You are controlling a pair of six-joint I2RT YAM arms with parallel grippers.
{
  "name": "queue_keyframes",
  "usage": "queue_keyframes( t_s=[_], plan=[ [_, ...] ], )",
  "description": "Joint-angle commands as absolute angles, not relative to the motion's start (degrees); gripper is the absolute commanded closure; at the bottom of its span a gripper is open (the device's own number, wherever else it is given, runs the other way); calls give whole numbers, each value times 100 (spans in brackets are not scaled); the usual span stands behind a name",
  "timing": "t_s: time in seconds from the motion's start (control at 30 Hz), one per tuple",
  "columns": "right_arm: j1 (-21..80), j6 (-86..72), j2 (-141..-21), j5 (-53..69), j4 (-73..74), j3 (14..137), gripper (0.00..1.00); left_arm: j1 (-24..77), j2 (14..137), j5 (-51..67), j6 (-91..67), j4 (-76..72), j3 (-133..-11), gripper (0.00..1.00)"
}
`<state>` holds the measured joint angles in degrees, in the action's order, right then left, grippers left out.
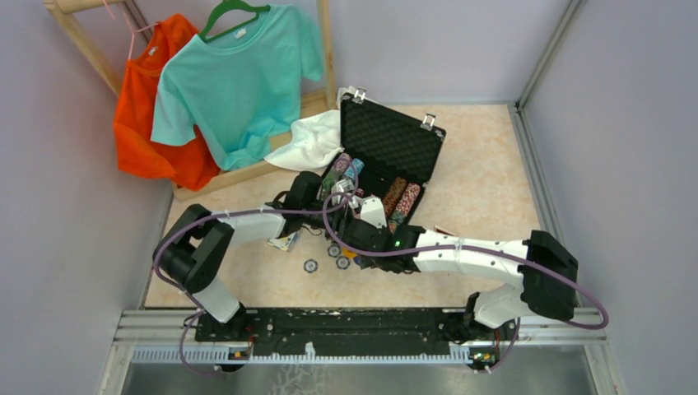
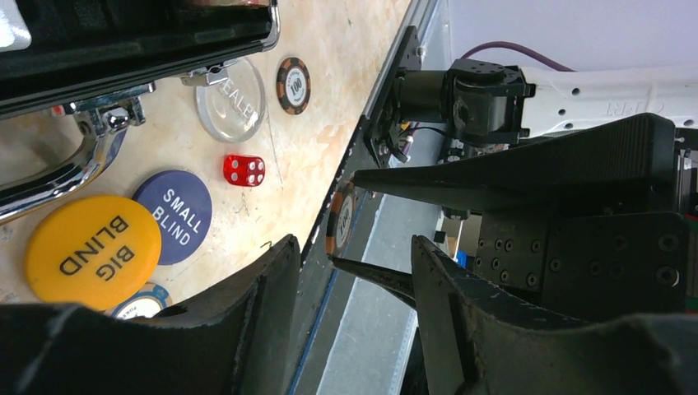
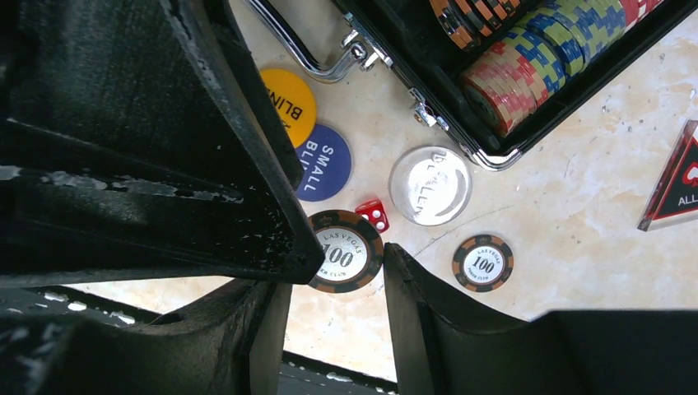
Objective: Pack up texas hold em set
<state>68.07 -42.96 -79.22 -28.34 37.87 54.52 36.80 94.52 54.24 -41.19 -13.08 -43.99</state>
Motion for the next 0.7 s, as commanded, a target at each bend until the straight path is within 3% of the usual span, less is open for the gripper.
queue_keyframes(
  t_s=[0.0, 0.4, 0.67],
  plan=[
    [6768, -4207, -7687, -2954, 3490, 5691, 55, 3704, 9591, 5860, -4153, -1657, -4334, 42],
    [6770, -4122, -7707, -3028, 3463, 5692, 54, 3804, 9705, 5844, -4126, -1666, -4329, 47],
    [6773, -4364, -7781, -2843, 3497, 5372, 47, 3748, 9531, 5192, -4079, -1423, -4331, 41]
  ],
)
